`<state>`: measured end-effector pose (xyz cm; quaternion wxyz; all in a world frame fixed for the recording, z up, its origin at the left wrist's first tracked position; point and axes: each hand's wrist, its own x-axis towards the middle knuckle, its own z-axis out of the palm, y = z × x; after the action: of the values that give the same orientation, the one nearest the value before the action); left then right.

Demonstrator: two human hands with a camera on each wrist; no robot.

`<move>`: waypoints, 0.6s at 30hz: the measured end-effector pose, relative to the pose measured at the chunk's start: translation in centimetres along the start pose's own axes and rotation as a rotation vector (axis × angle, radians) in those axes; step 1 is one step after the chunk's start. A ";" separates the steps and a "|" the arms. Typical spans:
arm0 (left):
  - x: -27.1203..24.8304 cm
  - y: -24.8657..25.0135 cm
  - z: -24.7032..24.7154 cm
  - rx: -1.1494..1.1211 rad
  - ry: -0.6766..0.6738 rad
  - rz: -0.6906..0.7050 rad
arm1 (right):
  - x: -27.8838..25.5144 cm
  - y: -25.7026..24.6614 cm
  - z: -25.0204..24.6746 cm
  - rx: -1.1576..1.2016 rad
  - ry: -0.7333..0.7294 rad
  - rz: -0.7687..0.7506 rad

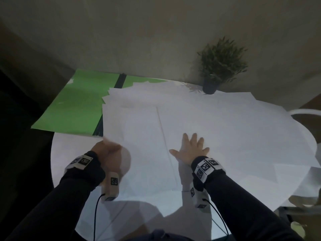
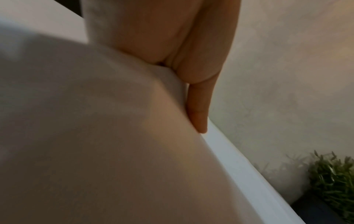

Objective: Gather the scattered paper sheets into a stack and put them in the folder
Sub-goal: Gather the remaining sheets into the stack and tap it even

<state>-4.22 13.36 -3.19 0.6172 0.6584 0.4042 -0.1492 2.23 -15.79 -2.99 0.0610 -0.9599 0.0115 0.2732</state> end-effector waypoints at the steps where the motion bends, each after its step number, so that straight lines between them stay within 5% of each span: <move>1: -0.3 0.1 0.1 -0.008 -0.005 -0.008 | -0.3 -0.3 -0.3 0.032 0.056 -0.033; 3: -0.5 0.2 0.1 -0.015 -0.018 -0.018 | -0.4 0.4 -1.6 0.228 0.266 -0.017; 6: -0.4 0.1 0.0 -0.015 -0.018 -0.016 | 0.9 4.6 -3.6 0.461 0.425 0.293; 10: -0.7 0.9 0.2 0.044 -0.030 0.019 | 1.3 8.5 -4.1 0.520 0.131 0.701; 13: -1.0 1.8 0.9 0.065 -0.058 0.054 | 1.3 7.2 -3.4 0.406 0.088 0.578; 18: -0.3 1.9 1.4 0.032 -0.094 0.036 | 1.9 6.3 -1.6 0.378 0.299 0.516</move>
<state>-2.59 12.12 -1.94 0.6273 0.6677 0.3605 -0.1753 4.35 -22.23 -3.35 0.1641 -0.9266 0.3127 0.1292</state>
